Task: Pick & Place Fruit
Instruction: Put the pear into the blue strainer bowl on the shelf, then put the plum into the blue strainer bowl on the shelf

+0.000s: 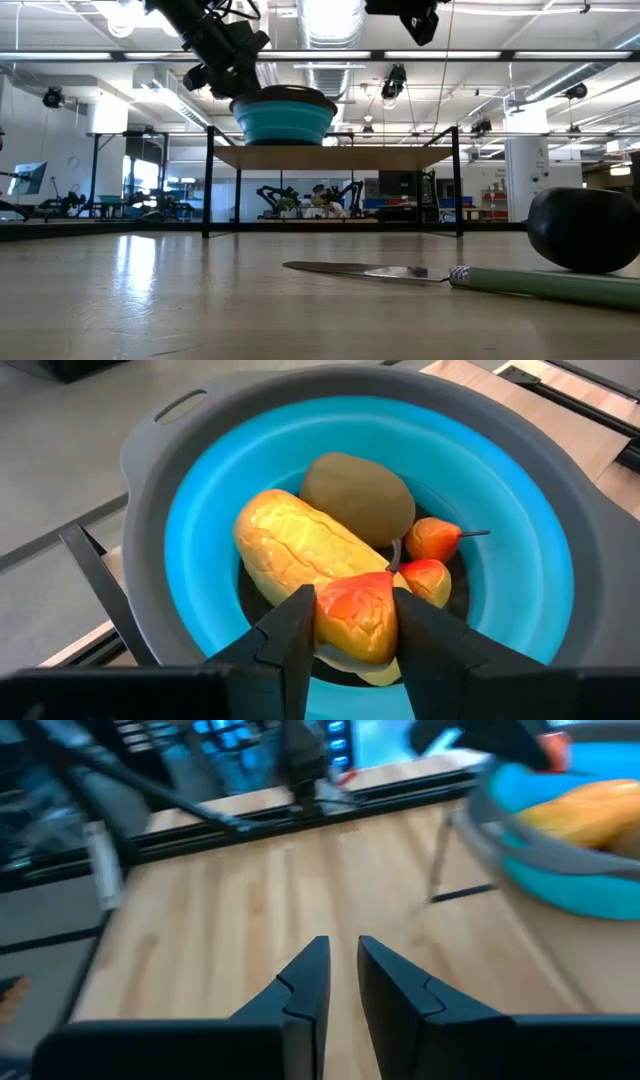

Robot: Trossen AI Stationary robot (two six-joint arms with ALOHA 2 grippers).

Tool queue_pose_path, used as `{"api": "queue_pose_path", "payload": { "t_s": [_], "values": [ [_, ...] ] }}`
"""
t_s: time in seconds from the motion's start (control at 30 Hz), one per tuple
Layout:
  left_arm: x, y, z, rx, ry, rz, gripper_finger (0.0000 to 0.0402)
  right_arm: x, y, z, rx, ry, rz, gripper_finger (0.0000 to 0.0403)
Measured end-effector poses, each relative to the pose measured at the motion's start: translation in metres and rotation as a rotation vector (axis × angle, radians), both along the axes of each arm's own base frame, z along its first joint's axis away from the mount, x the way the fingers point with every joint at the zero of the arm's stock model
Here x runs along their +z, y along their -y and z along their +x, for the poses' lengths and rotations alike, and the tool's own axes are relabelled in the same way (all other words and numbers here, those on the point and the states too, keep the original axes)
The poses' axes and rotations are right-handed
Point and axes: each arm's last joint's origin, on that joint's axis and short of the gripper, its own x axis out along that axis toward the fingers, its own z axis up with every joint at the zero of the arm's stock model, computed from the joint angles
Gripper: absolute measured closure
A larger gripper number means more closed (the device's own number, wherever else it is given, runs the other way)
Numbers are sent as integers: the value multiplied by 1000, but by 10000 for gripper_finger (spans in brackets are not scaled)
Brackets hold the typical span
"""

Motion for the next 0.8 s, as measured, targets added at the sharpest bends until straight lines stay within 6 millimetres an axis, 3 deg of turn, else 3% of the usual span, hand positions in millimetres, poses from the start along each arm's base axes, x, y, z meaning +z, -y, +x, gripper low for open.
{"api": "queue_pose_path", "payload": {
  "t_s": [0.17, 0.37, 0.8],
  "values": [
    [0, 0, 0, 0, 0, 0, 229, -2, -3, -1, 69, -22, 40, 326],
    [0, 0, 0, 8, -1, 5, 193, -14, -13, -8, 97, -167, 56, 289],
    [31, 2, -1, -15, 48, 35, 188, -30, -52, -20, 276, -268, -13, 198]
  ]
}}
